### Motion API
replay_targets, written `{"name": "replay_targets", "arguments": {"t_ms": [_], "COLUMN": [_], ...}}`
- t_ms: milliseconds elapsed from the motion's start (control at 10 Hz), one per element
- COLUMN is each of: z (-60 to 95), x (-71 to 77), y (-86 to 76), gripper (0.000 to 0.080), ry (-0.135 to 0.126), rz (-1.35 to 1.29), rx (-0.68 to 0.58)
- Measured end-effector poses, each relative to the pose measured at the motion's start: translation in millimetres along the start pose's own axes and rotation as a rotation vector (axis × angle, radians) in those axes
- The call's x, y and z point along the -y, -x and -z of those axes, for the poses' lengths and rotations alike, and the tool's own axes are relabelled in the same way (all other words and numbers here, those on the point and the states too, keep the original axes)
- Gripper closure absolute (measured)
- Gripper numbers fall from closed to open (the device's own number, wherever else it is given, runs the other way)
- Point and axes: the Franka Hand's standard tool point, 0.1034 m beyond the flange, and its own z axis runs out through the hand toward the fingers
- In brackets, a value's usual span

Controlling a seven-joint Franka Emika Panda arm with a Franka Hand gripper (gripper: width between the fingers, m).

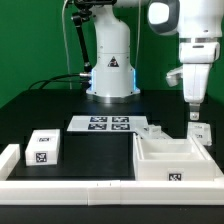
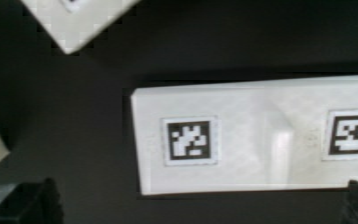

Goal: Assemble cabinet

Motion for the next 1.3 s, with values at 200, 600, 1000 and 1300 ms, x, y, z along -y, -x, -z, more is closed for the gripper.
{"name": "replay_targets", "arguments": {"t_ms": [200,600,1000,1300], "z": [-14.6,-34.9,-39.9,-41.7], "x": [14.8,26.2,29.8,33.2], "y": [-0.6,2.4,3.8,2.7], "gripper": [0.0002,0.0002,0.0223,0.0543], "ry": [-0.013,-0.040,-0.048,-0.052], "rz": [0.007,0.007,0.008,-0.001], "rx": [-0.014,-0.013,-0.010,-0.008]}}
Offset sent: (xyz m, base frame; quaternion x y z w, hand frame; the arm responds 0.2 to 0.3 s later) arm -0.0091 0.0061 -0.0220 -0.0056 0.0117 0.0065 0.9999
